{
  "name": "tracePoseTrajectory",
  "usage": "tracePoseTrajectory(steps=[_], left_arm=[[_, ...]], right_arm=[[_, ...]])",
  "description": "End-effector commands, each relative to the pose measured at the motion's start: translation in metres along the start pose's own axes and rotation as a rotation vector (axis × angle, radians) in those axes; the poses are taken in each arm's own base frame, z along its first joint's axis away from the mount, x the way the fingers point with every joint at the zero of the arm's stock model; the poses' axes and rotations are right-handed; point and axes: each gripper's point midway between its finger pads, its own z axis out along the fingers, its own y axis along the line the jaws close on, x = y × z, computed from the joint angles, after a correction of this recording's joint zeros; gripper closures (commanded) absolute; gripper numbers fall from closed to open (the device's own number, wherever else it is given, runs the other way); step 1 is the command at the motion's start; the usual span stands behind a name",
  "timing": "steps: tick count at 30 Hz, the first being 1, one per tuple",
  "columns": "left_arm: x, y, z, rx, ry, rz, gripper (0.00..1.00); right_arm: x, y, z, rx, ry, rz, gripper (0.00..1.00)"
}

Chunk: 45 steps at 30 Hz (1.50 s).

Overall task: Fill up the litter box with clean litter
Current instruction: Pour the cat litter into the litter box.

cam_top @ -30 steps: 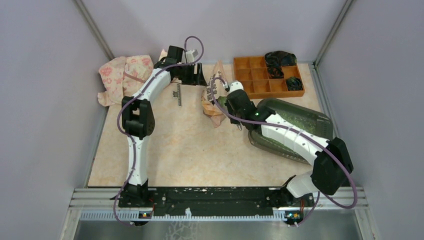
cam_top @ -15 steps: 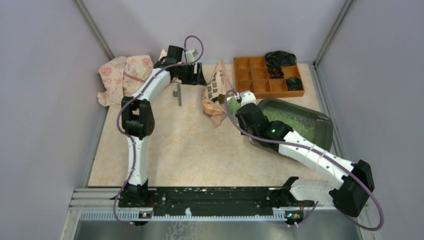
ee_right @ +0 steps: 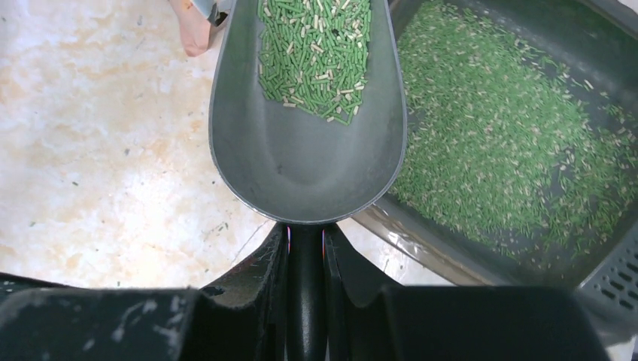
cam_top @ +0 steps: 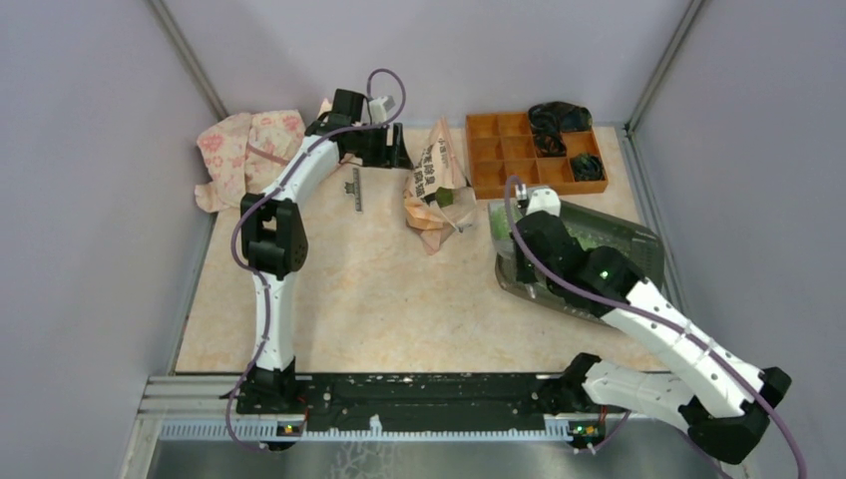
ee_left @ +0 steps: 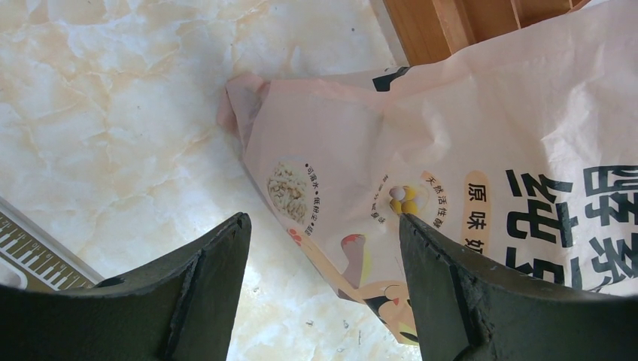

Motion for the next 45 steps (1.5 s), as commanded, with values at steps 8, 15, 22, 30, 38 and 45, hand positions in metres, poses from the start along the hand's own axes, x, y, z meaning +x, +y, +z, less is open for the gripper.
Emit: tracePoseTrajectory(steps=[8,15,22,30,38,45], left_arm=[[-0.027,-0.025,-0.021,0.072,-0.073,0.021,0.22],[-0.028,-0.031,-0.019,0.115,-0.076,0.013,0.22],[-0.031,-0.03,-0.025,0.16,-0.092,-0.009,0.22],[-0.031,-0.026,-0.025,0.184,-0.095,-0.025,0.22],[-0.033,-0.021,-0.029,0.18,-0.1,-0.032,0.22],[-0.033,-0.021,-0.027,0.198,-0.099,-0.04,0.22]], right_arm=[[-0.003,-0.037,-0.063,0.107,0.034,0.184,1.0],[0.001,-0.062,-0.078,0.172,0.145,0.256,1.0],[-0.006,-0.063,-0.055,0.07,0.325,0.295,1.0],[0.006,-0.074,-0.028,-0.006,0.498,0.358,1.0],[0.004,-0.068,-0.01,-0.06,0.559,0.381,1.0],[0.021,-0.085,0.002,0.035,0.628,0.352,1.0]])
